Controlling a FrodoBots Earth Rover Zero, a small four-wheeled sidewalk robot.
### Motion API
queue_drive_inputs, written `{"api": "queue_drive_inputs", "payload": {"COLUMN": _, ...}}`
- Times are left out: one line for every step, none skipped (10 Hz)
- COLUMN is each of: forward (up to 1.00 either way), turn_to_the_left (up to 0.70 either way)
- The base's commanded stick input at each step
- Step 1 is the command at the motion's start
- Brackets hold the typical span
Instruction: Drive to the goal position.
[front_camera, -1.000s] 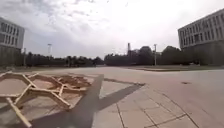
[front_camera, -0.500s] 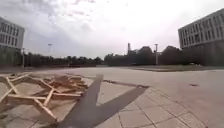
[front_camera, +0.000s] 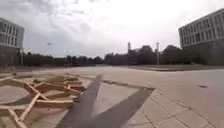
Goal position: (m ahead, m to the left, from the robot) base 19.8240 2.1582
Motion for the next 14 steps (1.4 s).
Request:
{"api": "queue_drive_inputs", "payload": {"forward": 0.70, "turn_to_the_left": 0.00}}
{"api": "queue_drive_inputs", "payload": {"forward": 0.70, "turn_to_the_left": 0.00}}
{"api": "queue_drive_inputs", "payload": {"forward": 0.70, "turn_to_the_left": -0.02}}
{"api": "queue_drive_inputs", "payload": {"forward": 0.70, "turn_to_the_left": -0.10}}
{"api": "queue_drive_inputs", "payload": {"forward": 0.70, "turn_to_the_left": -0.20}}
{"api": "queue_drive_inputs", "payload": {"forward": 0.70, "turn_to_the_left": -0.32}}
{"api": "queue_drive_inputs", "payload": {"forward": 0.70, "turn_to_the_left": -0.34}}
{"api": "queue_drive_inputs", "payload": {"forward": 0.70, "turn_to_the_left": -0.11}}
{"api": "queue_drive_inputs", "payload": {"forward": 0.70, "turn_to_the_left": 0.00}}
{"api": "queue_drive_inputs", "payload": {"forward": 0.70, "turn_to_the_left": 0.00}}
{"api": "queue_drive_inputs", "payload": {"forward": 0.70, "turn_to_the_left": 0.00}}
{"api": "queue_drive_inputs", "payload": {"forward": 0.70, "turn_to_the_left": 0.00}}
{"api": "queue_drive_inputs", "payload": {"forward": 0.70, "turn_to_the_left": 0.00}}
{"api": "queue_drive_inputs", "payload": {"forward": 0.70, "turn_to_the_left": 0.00}}
